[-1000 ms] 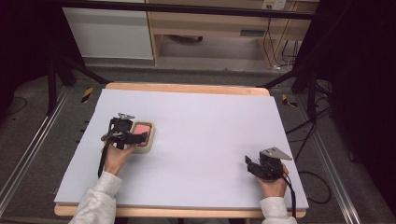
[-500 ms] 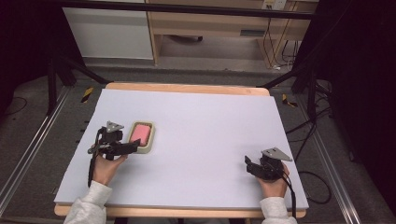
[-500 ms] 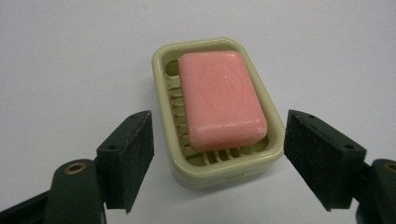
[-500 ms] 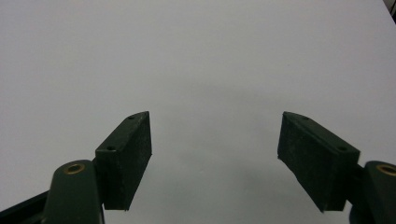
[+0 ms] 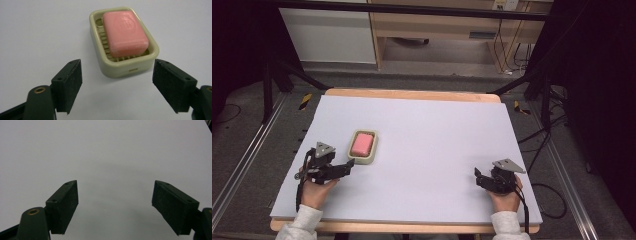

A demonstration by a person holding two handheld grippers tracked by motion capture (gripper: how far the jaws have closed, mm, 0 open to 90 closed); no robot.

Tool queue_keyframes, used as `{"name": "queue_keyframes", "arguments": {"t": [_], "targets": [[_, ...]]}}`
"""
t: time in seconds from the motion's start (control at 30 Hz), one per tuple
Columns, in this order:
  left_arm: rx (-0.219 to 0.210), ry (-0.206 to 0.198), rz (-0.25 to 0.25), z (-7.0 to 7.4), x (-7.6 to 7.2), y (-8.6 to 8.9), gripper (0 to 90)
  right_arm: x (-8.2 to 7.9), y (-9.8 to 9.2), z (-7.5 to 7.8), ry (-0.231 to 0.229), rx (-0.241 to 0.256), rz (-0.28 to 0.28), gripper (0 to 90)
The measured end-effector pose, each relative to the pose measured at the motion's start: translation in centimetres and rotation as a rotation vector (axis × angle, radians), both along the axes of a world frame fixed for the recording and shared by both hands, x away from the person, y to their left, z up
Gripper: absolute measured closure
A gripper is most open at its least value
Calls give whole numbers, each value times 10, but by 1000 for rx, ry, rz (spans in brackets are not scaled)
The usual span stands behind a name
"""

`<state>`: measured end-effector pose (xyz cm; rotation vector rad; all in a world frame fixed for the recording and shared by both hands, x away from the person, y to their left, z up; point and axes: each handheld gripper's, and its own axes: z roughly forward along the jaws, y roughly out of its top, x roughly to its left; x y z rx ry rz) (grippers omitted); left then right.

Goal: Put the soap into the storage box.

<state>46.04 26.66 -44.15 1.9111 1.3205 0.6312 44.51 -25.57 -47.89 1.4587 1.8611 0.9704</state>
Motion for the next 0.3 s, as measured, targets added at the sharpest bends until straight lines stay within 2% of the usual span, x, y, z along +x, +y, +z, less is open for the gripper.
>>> {"name": "queue_keyframes", "arguments": {"t": [0.17, 0.23, 0.3], "targets": [[9, -9, 14, -8, -11, 11, 214, 0, -2, 0, 3, -8, -1, 200], [-3, -7, 30, -11, -14, 15, 212, 0, -2, 0, 7, -5, -4, 194], [13, -5, 33, -13, -16, 19, 201, 0, -3, 0, 11, -5, -7, 189]]}}
